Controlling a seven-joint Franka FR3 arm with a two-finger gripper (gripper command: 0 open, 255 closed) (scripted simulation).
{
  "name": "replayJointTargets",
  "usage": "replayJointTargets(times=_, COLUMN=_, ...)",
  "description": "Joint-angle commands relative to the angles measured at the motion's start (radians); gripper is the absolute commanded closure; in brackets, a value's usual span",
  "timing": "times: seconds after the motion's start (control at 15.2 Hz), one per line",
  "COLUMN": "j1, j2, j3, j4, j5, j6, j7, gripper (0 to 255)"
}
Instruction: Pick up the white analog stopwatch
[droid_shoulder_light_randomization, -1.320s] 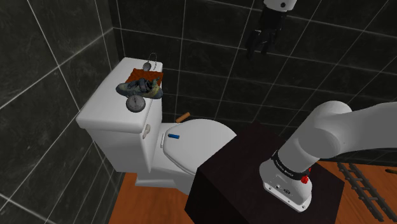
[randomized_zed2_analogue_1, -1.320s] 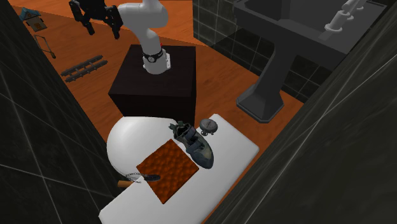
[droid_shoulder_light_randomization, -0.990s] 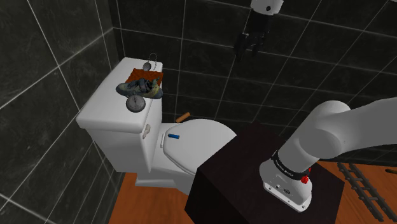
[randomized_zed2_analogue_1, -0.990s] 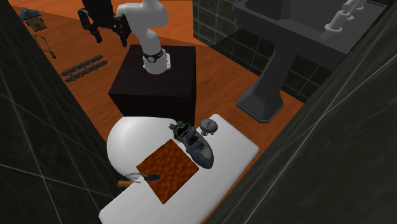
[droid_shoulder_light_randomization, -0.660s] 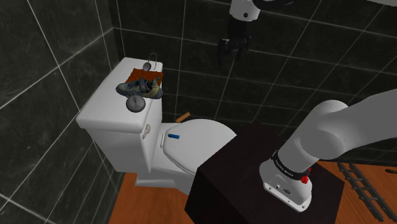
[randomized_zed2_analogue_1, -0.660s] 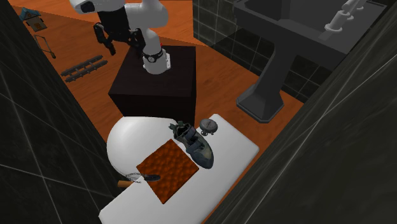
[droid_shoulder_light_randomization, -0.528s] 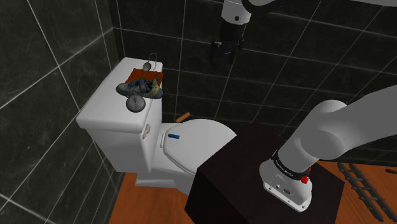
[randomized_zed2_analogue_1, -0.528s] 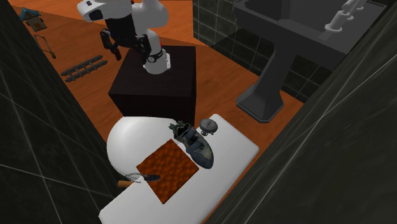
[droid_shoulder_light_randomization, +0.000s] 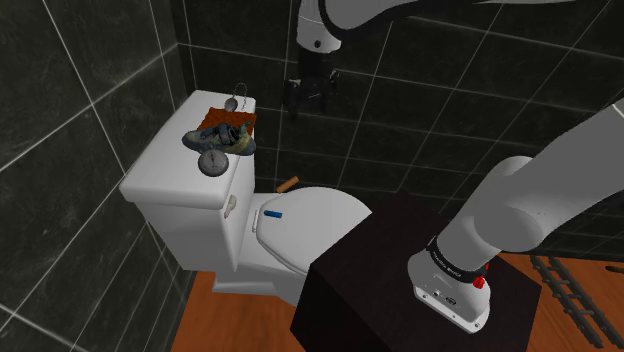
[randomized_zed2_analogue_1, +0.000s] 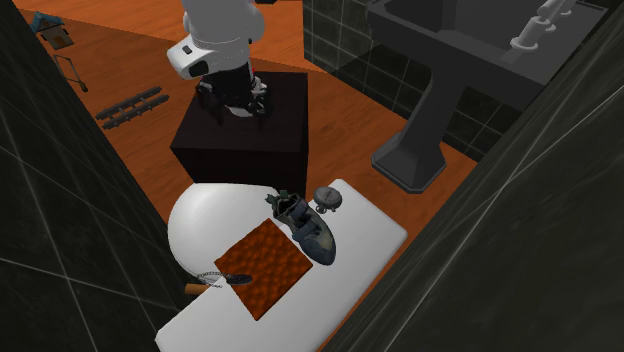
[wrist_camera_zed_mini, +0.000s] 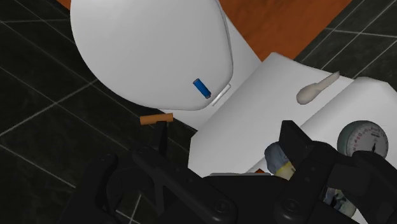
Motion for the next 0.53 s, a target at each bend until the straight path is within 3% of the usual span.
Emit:
replayJointTargets(times=0.0, j1=0.009, j2=0.070, j3=0.026, j4=0.044, j5=-0.005, j6=0.021, j7=0.037, gripper=0)
replayJointTargets(times=0.46, j1=0.049, j2=0.321, j3=0.092, j4=0.233, j5=-0.058, j6=0.059, j7=0.160, gripper=0)
